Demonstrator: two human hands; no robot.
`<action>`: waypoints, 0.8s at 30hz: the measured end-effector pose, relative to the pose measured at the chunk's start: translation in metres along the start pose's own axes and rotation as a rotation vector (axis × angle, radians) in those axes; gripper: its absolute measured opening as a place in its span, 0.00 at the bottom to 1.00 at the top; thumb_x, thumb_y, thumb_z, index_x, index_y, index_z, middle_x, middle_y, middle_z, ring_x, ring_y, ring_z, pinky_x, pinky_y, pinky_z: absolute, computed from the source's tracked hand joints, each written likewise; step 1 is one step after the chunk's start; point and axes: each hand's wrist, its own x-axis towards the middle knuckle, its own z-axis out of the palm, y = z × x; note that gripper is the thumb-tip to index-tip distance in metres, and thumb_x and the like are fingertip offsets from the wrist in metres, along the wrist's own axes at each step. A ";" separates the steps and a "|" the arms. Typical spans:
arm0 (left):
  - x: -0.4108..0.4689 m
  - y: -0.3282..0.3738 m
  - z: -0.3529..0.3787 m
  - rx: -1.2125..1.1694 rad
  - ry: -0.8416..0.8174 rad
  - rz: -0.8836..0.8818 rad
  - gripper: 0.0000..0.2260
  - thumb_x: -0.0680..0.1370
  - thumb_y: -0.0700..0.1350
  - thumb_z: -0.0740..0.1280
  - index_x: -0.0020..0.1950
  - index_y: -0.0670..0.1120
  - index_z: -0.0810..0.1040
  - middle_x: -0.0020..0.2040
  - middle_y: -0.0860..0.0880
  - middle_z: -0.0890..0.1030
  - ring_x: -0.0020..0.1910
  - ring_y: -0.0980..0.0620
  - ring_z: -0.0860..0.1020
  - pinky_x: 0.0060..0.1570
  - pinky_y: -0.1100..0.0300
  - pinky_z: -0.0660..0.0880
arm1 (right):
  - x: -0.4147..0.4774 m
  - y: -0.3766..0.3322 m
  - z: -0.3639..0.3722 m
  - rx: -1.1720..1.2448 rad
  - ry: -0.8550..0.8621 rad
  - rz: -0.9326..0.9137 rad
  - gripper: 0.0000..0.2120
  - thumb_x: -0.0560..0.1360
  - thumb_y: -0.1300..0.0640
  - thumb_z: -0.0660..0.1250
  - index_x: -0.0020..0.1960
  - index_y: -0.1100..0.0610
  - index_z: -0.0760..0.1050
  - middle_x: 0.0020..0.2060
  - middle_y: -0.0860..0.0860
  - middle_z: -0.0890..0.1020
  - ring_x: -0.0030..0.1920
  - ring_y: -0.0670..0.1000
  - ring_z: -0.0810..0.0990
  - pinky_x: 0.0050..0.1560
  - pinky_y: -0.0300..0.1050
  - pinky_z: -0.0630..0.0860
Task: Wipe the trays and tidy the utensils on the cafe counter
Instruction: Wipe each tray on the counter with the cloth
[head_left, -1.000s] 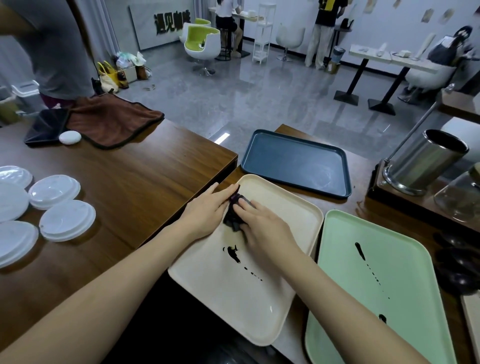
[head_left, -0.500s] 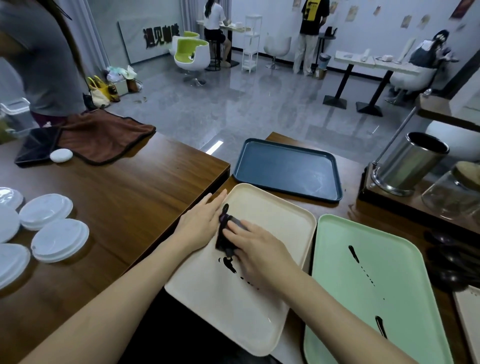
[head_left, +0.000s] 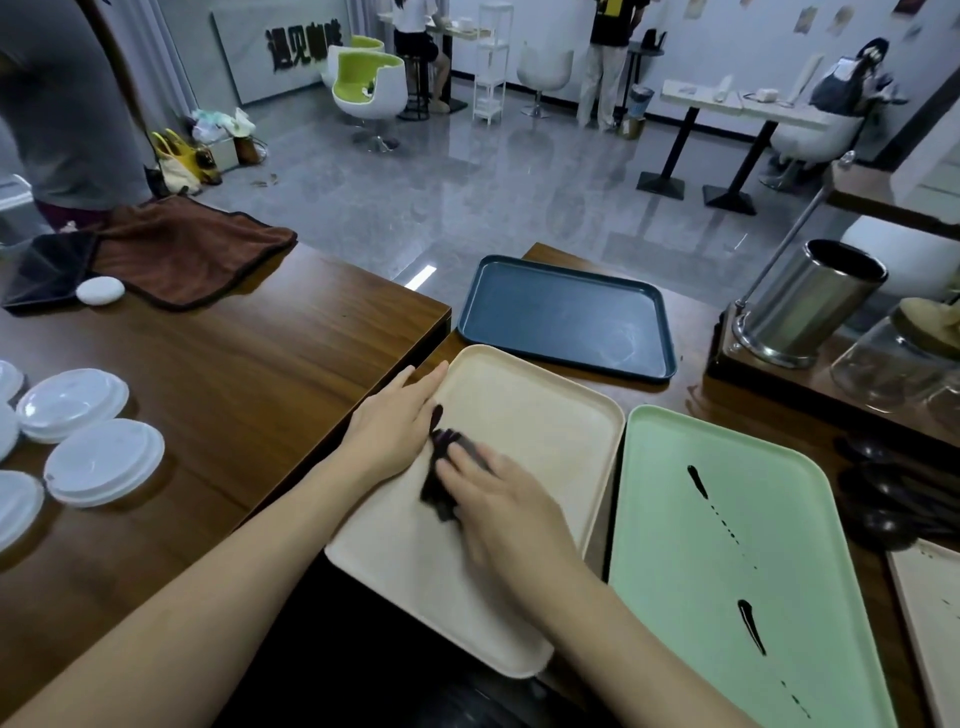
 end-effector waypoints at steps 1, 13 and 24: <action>0.000 0.001 0.000 0.009 0.000 -0.001 0.23 0.86 0.51 0.52 0.81 0.65 0.55 0.82 0.50 0.60 0.75 0.45 0.69 0.66 0.46 0.71 | -0.008 -0.004 0.001 0.015 -0.003 -0.046 0.21 0.75 0.54 0.58 0.66 0.54 0.77 0.68 0.49 0.77 0.66 0.56 0.76 0.63 0.49 0.77; -0.015 0.008 -0.014 -0.133 0.002 0.028 0.24 0.85 0.52 0.57 0.81 0.64 0.57 0.80 0.55 0.65 0.79 0.51 0.61 0.73 0.43 0.64 | -0.010 0.056 -0.054 -0.033 -0.037 0.268 0.13 0.82 0.57 0.59 0.65 0.47 0.70 0.58 0.38 0.69 0.58 0.46 0.71 0.38 0.44 0.66; -0.159 0.003 0.007 -0.123 0.269 -0.188 0.23 0.84 0.41 0.57 0.80 0.51 0.65 0.79 0.56 0.66 0.81 0.53 0.54 0.79 0.54 0.46 | -0.013 0.071 -0.036 -0.135 -0.023 0.114 0.14 0.81 0.57 0.58 0.67 0.53 0.68 0.64 0.46 0.71 0.62 0.52 0.71 0.46 0.46 0.72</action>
